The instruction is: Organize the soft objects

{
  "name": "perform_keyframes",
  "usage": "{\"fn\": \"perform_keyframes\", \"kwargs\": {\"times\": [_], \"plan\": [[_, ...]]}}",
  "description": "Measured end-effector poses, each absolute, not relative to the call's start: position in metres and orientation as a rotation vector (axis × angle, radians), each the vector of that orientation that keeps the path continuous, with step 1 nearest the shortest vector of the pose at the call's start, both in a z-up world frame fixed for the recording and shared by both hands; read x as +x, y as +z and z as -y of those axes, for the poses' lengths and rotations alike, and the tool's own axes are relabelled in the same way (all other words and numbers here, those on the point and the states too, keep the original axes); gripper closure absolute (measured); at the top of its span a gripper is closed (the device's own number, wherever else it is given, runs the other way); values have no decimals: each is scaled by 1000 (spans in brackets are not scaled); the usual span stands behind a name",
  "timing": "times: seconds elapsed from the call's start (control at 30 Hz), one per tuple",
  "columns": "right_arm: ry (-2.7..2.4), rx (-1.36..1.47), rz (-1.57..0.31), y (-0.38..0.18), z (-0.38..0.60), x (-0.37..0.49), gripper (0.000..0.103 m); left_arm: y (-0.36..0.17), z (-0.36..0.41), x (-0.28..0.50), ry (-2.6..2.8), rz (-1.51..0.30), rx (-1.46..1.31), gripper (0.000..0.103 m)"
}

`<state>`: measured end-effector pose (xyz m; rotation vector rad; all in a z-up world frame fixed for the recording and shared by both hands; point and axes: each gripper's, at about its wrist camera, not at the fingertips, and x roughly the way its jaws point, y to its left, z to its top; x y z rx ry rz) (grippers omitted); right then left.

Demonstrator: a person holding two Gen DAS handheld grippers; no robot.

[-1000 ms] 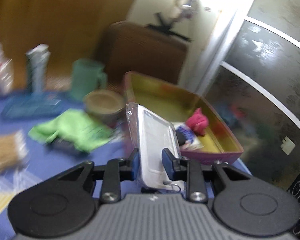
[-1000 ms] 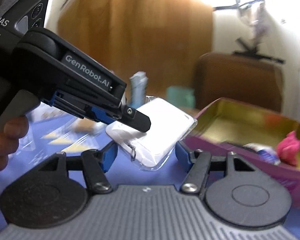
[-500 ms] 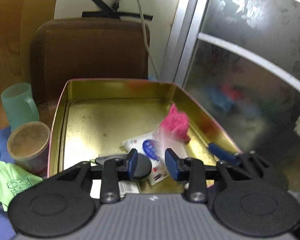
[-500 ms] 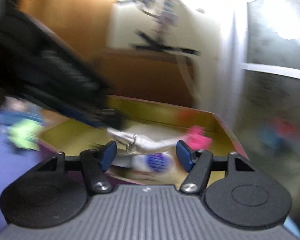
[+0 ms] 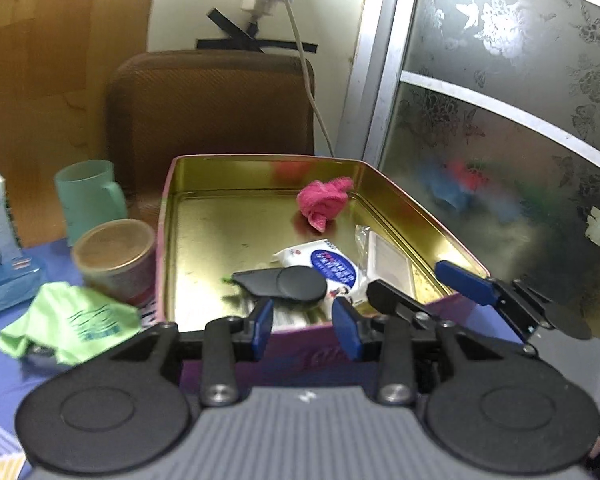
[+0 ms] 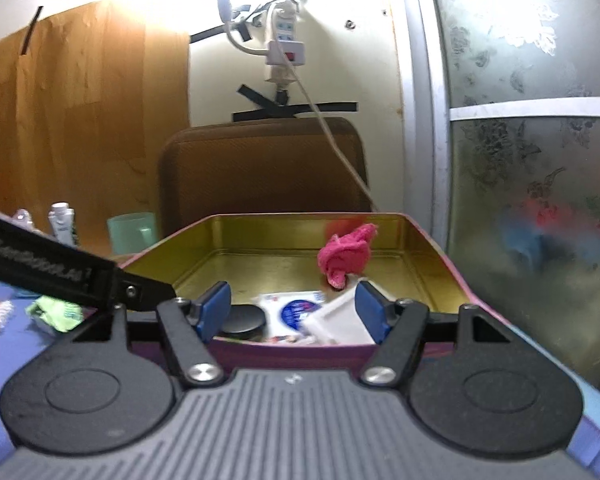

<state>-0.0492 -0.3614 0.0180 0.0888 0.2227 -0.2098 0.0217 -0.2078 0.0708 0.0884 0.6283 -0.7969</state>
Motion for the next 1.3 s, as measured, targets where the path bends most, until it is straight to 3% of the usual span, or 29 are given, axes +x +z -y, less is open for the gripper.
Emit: {"fn": "perform_keyframes", "kwargs": {"times": [0.57,1.3], "plan": [[-66,168,-300,18,310,-42,32,44,106,14,-589,-637,98,64],[173,8,-391,8,224,-16,32,2,-18,41,-280,-679,-4,58]]}}
